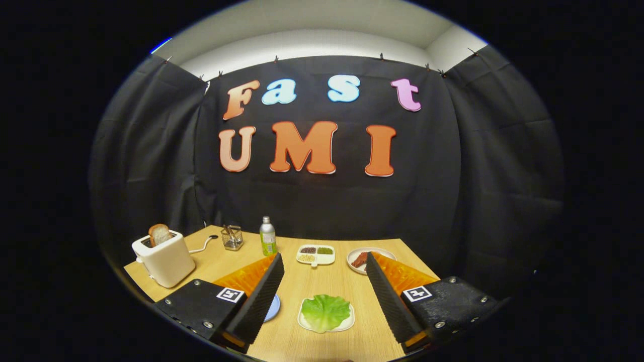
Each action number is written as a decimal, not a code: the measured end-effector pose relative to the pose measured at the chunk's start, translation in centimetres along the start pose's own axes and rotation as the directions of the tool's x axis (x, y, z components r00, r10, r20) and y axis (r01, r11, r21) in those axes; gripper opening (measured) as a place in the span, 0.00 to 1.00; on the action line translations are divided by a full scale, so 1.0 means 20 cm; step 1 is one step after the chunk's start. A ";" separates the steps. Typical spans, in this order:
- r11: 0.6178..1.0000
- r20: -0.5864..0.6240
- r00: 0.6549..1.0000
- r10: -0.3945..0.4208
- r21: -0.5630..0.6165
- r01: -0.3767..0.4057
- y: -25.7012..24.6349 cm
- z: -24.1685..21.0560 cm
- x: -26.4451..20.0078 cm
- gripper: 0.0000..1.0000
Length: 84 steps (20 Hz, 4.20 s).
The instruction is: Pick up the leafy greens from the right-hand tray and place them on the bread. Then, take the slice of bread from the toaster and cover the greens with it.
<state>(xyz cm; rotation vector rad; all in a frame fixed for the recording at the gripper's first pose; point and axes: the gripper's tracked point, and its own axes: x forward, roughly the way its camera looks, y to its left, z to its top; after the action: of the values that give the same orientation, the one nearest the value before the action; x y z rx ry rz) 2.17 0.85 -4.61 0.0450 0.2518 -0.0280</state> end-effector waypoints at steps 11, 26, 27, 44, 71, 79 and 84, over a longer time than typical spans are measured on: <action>0.994 -0.404 0.909 0.103 0.015 -0.106 0.12 -0.50 0.27 0.99; 0.988 -0.752 0.659 0.031 -0.078 -0.135 0.13 -1.03 0.54 0.93; 0.989 -0.762 0.647 0.022 -0.077 -0.124 0.11 -1.06 0.56 0.93; 1.000 -0.863 0.504 0.012 0.000 -0.023 0.12 -1.34 0.66 0.56; 0.977 -0.702 0.679 0.214 0.148 -0.155 0.43 -0.90 0.55 0.01; 0.957 -0.695 0.661 0.284 0.160 -0.242 0.69 -0.87 0.55 0.02; 0.943 -0.701 0.636 0.323 0.182 -0.278 0.82 -0.90 0.56 0.02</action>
<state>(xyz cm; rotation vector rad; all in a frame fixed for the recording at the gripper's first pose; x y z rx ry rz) 9.16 17.76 -24.15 0.1573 1.0516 0.3319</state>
